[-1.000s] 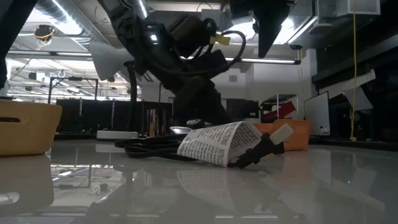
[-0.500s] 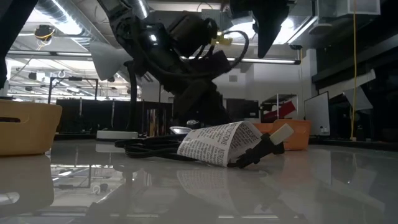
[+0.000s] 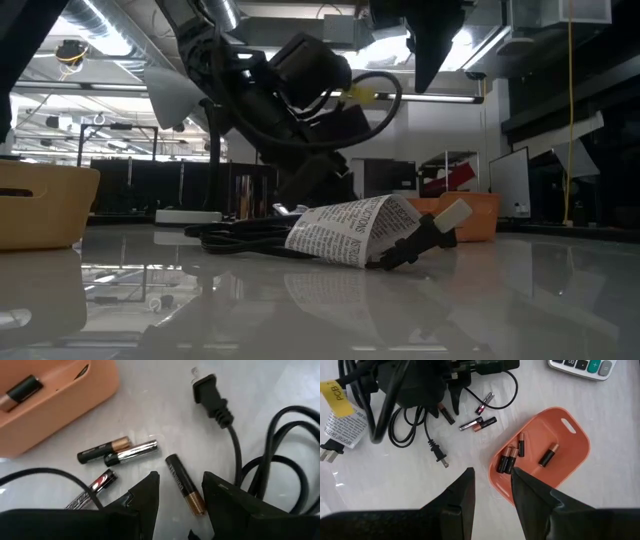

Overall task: Sort batteries
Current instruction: Put the brown battery into the orange bin

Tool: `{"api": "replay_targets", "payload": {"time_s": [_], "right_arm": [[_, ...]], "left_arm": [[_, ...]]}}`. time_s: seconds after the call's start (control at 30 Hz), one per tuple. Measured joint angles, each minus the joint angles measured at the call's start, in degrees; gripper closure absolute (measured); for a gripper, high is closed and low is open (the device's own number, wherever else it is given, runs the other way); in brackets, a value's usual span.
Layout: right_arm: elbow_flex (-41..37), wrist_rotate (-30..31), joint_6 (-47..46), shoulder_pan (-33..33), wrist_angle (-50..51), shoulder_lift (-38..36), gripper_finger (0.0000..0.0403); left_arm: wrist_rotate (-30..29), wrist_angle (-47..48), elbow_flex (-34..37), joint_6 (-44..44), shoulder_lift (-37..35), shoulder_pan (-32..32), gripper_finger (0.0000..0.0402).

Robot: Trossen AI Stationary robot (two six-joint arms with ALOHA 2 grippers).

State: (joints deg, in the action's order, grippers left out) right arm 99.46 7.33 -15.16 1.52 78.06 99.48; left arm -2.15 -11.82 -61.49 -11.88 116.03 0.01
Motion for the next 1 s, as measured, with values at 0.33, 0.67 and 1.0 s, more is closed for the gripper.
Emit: {"api": "replay_targets", "payload": {"time_s": [0.33, 0.67, 1.0], "right_arm": [[0.0, -2.31, -0.02, 0.0, 1.44, 0.0, 0.0283], [-0.02, -1.29, -0.27, 0.0, 5.63, -2.13, 0.0283], [-0.02, 6.92, -4.11, 0.0, 5.62, -13.09, 0.0283]], "left_arm": [[-1.46, 3.75, -0.16, 3.4, -0.04, 0.11, 0.0277], [-1.37, 6.52, -0.18, 4.57, -0.13, 0.09, 0.0363], [-0.95, 4.57, 0.05, 4.98, -0.29, 0.19, 0.038]]}}
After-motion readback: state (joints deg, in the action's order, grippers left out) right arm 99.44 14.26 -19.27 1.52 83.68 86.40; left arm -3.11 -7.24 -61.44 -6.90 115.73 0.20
